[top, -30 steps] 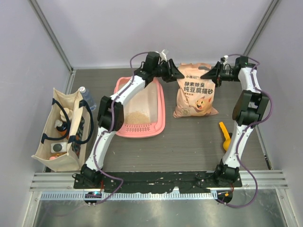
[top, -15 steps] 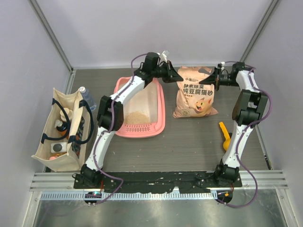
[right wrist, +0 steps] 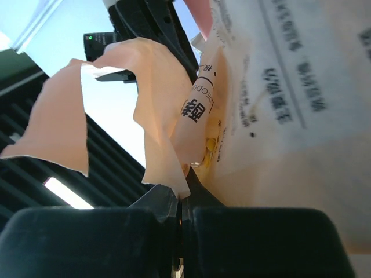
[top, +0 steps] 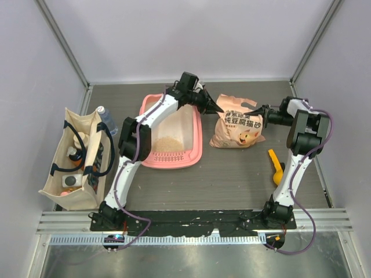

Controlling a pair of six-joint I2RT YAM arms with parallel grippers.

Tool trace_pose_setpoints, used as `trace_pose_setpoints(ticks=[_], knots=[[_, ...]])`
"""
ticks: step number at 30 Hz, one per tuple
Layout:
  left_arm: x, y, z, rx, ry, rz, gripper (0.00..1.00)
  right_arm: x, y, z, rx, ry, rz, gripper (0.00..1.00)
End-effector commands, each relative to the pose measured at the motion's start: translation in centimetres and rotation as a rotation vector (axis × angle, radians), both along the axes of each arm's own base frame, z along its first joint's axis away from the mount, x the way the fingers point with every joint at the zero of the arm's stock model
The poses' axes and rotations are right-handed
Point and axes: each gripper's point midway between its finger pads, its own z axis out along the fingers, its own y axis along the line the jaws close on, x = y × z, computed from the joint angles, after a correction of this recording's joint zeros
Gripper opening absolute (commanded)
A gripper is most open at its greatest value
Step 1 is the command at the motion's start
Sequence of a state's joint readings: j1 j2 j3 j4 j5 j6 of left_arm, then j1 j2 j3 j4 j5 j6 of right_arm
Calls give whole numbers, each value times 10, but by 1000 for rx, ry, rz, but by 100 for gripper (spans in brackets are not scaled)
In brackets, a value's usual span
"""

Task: Fill the litter box with clean litter
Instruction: Close the cat litter bag at the center of the board.

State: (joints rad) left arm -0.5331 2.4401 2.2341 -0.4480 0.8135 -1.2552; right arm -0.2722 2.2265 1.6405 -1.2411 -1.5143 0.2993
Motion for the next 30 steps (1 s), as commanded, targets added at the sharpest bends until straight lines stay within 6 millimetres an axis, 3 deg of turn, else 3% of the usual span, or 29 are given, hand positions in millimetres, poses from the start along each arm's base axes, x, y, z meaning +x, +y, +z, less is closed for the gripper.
trace_pose_setpoints(ticks=[1, 2, 3, 5, 6, 8, 9, 12, 14, 15, 16, 17, 18, 19, 20, 21, 22, 23, 26, 27, 28, 29, 30], knots=[[14, 43, -1, 127, 157, 207, 0, -3, -25, 18, 29, 44, -74, 1], [16, 46, 2, 128, 148, 218, 4, -1, -26, 17, 29, 39, -75, 1], [19, 49, 2, 130, 136, 227, 22, 0, -26, 18, 29, 37, -75, 1], [36, 53, 16, 121, -32, 221, 38, 1, -26, 19, 26, 30, -73, 1], [42, 55, 25, 120, -105, 224, 53, 0, -26, 19, 24, 26, -73, 1], [56, 55, 63, 65, -345, 171, 60, 0, -26, 19, 22, 33, -72, 1], [58, 54, 79, 51, -434, 155, 71, 0, -26, 19, 20, 29, -72, 1], [58, 55, 137, -20, -732, 92, 75, -1, -26, 16, 18, 39, -71, 1], [47, 48, 155, -76, -852, 15, 75, -1, -25, 13, 11, 46, -67, 1], [42, 45, 163, -74, -992, -51, 75, 0, -25, 11, 10, 53, -67, 1], [32, 35, 165, -69, -1053, -102, 76, 0, -24, 10, 4, 55, -63, 1], [25, 31, 165, -47, -1145, -158, 83, -1, -22, 7, -10, 61, -54, 1], [20, 30, 158, 12, -1286, -248, 83, 0, -21, 5, -19, 63, -49, 1], [1, 22, 168, 13, -1417, -325, 82, -2, -20, 4, -15, 71, -48, 1], [-10, 19, 167, 20, -1520, -398, 80, -2, -18, 2, -20, 75, -42, 1], [-19, 14, 139, 48, -1571, -483, 80, -3, -17, 1, -25, 75, -40, 1], [-34, 7, 147, 59, -1815, -600, 80, -5, -16, 0, -22, 89, -38, 1], [-41, 4, 136, 62, -1886, -667, 79, -6, -15, -2, -27, 93, -35, 1], [-56, -12, 98, 59, -1973, -858, 77, -8, -8, 2, -33, 78, -17, 1], [-63, -15, 107, 39, -1965, -881, 76, -9, -3, 5, -36, 67, -5, 1], [-65, -18, 107, 29, -1956, -891, 76, -9, -2, 5, -41, 61, -2, 1], [-63, -24, 95, 20, -1926, -909, 75, -9, 0, 6, -44, 55, 3, 1], [-65, -27, 104, 20, -1945, -908, 74, -10, 1, 5, -49, 55, 7, 1]])
